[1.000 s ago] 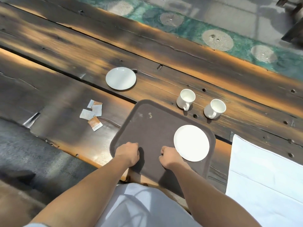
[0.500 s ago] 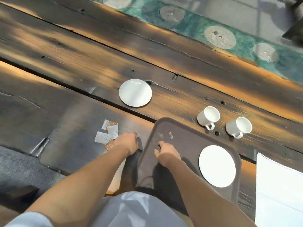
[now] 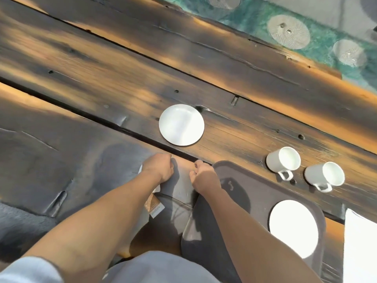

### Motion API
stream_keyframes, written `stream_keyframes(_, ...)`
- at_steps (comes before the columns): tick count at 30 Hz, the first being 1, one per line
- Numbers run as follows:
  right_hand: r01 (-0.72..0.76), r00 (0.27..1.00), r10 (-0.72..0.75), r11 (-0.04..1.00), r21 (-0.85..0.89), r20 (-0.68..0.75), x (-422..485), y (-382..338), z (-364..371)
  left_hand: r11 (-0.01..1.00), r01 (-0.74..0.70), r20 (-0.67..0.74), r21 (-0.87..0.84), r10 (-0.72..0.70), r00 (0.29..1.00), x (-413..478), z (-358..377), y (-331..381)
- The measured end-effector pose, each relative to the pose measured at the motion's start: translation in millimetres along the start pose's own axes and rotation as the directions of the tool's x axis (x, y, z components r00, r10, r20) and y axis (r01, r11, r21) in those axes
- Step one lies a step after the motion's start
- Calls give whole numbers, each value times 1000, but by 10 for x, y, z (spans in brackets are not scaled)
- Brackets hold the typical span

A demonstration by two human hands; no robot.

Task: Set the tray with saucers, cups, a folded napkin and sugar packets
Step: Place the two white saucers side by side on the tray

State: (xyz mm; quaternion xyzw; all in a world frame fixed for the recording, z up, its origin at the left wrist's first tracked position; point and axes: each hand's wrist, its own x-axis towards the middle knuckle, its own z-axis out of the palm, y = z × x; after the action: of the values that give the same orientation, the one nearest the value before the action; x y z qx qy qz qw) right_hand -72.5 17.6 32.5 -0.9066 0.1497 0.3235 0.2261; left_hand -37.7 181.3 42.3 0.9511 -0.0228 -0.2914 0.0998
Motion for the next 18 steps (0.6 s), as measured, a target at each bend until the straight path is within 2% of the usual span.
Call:
stream_keyframes(9,56,992,-51,998,43,-112,415,-189,-28,998,57,10,-10,-57,998,400,-131,-72)
stream_keyframes(12,59,990,-55,998,27,-133,545,-223,-45,980,138,-28,-145,-143,989,547,-194,-72)
stream_keyframes(15,17,990,2,991,133,-144,652,-236,-83,938,204,-53,-280,-227,972,677,-256,-54)
stream_keyframes(18,-77,985,130,920,385,-115,769,-263,-135,881,282,-60,-380,-328,943,786,-286,-26)
